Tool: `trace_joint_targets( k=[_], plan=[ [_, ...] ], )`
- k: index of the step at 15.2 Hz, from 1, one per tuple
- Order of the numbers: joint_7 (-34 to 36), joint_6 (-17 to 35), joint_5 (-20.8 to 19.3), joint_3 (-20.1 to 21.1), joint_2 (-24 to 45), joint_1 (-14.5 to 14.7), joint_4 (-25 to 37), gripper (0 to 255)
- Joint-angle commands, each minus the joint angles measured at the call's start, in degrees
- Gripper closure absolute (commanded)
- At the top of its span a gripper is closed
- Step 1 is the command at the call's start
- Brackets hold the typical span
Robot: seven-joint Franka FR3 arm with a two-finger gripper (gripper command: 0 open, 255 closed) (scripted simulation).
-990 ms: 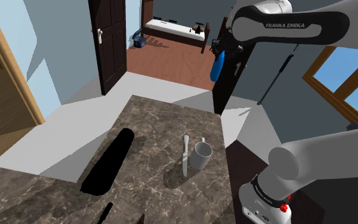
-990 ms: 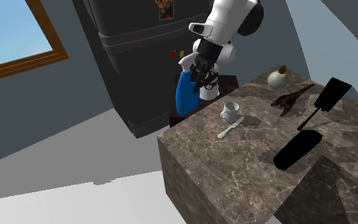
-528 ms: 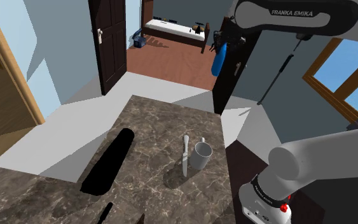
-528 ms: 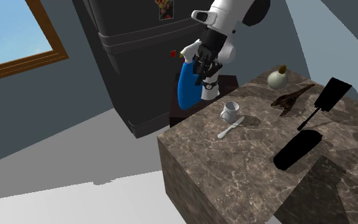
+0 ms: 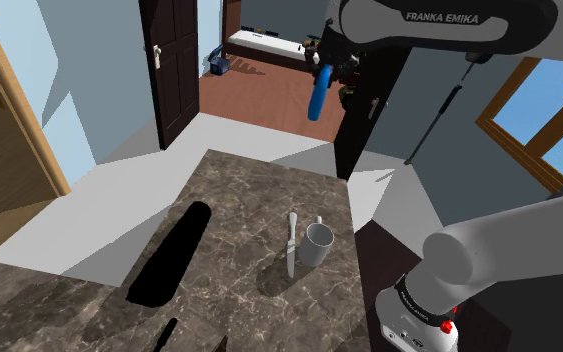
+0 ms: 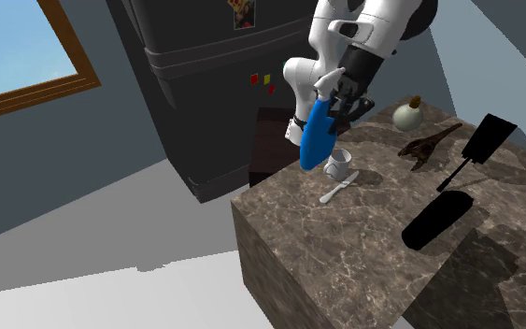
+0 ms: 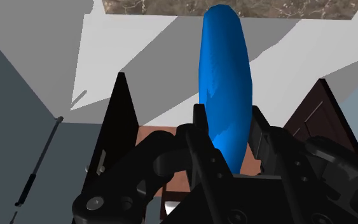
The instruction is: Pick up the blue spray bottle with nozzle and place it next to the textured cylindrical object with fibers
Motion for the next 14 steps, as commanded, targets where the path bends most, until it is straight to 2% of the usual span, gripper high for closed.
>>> trace_joint_targets(
  k=[1,8,14],
  plan=[
    [3.2,-1.5,-0.3,2.8,1.3,0.4,2.0,255],
    [14.3,-6.5,-3.8,12.7,8.9,1.0,11.0,255],
    [25.3,-13.0,-11.2,22.3,19.9,2.2,21.9,255]
  ],
)
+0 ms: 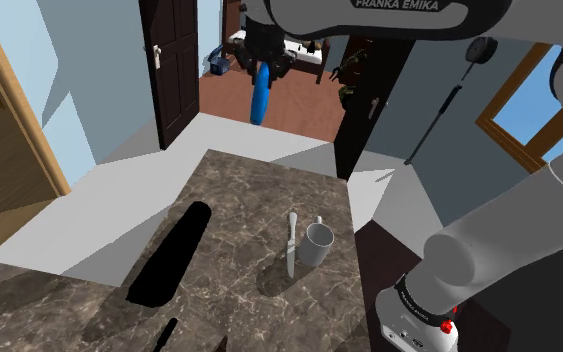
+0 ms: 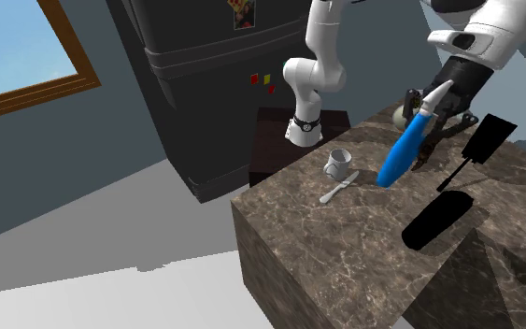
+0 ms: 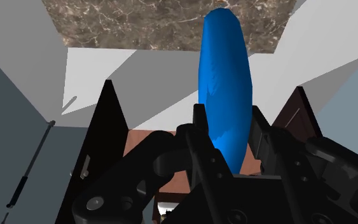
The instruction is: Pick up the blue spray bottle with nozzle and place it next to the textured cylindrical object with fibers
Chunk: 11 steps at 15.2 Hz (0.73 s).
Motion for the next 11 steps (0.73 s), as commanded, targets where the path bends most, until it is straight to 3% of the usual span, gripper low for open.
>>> trace_joint_targets(
  k=[1,4,7,11],
  plan=[
    [4.4,-3.0,-3.7,3.5,4.9,1.0,4.6,255],
    [10.5,-8.2,-10.4,7.3,13.2,4.7,12.0,255],
    [15.1,-13.6,-16.9,8.5,21.3,11.0,19.7,255],
    [16.0,-10.4,-16.1,8.1,20.3,10.1,15.7,255]
  ],
)
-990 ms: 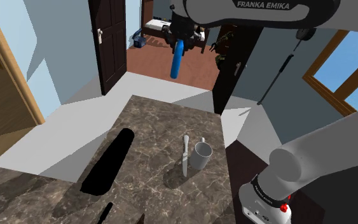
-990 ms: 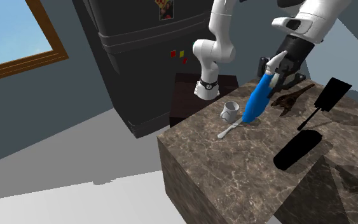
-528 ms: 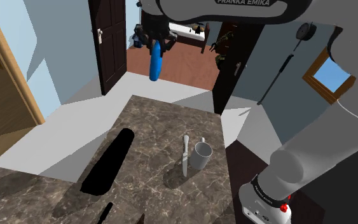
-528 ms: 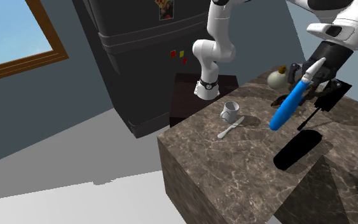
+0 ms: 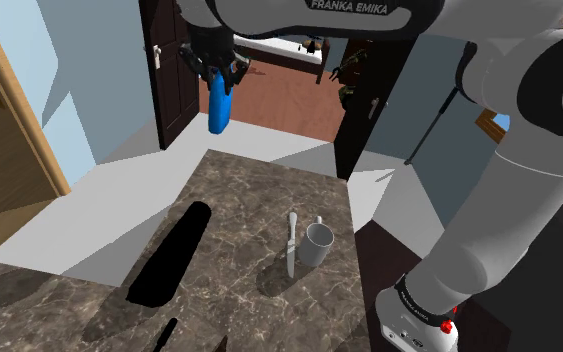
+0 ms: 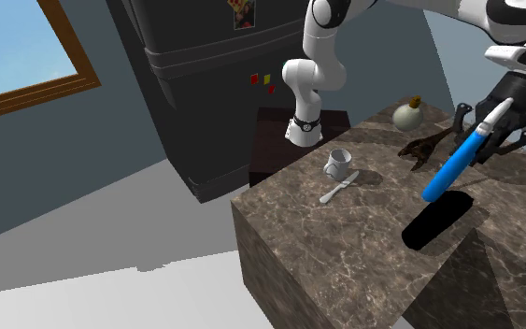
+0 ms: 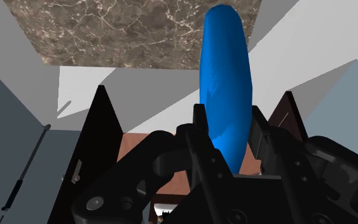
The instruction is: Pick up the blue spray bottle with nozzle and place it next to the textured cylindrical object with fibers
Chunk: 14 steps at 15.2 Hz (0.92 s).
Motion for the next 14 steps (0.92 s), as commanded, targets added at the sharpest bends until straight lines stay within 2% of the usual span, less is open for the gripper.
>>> trace_joint_targets(
  k=[1,14],
  plan=[
    [0.8,1.4,0.0,0.0,-0.1,-0.2,-1.6,255],
    [4.8,10.3,-0.4,-0.5,-0.6,-2.0,-11.8,255]
  ],
)
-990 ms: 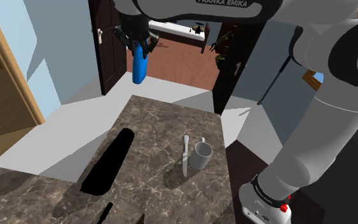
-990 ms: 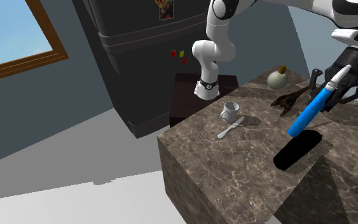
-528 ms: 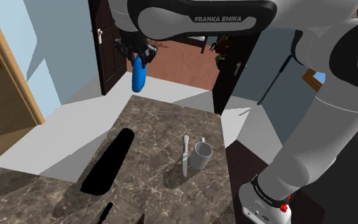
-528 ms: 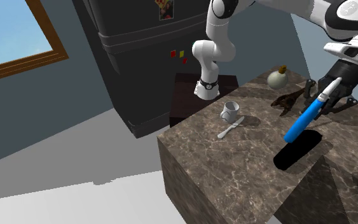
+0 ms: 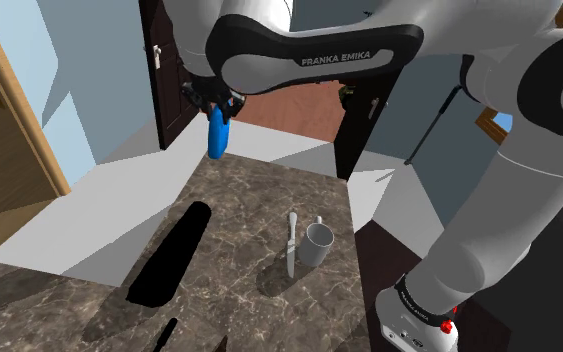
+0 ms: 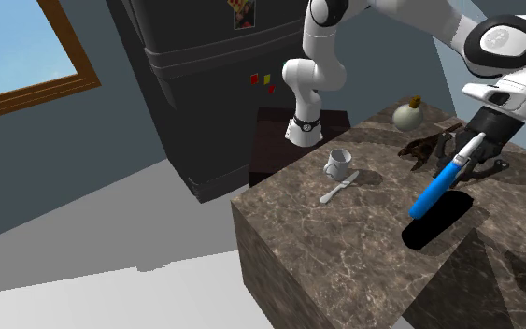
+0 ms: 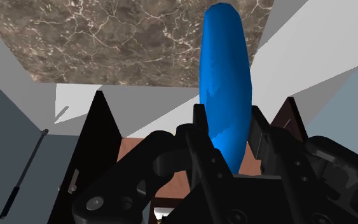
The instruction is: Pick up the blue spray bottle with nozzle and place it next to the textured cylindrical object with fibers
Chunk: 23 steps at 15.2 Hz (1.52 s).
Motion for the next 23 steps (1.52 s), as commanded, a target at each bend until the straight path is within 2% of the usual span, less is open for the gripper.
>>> trace_joint_targets(
  k=[1,12,23],
  plan=[
    [0.8,1.2,-0.4,-0.1,0.3,0.0,-1.3,255],
    [5.2,7.3,-3.3,-1.0,2.3,0.1,-7.4,255],
    [10.3,12.3,-7.8,-2.6,5.9,1.1,-11.7,255]
  ],
)
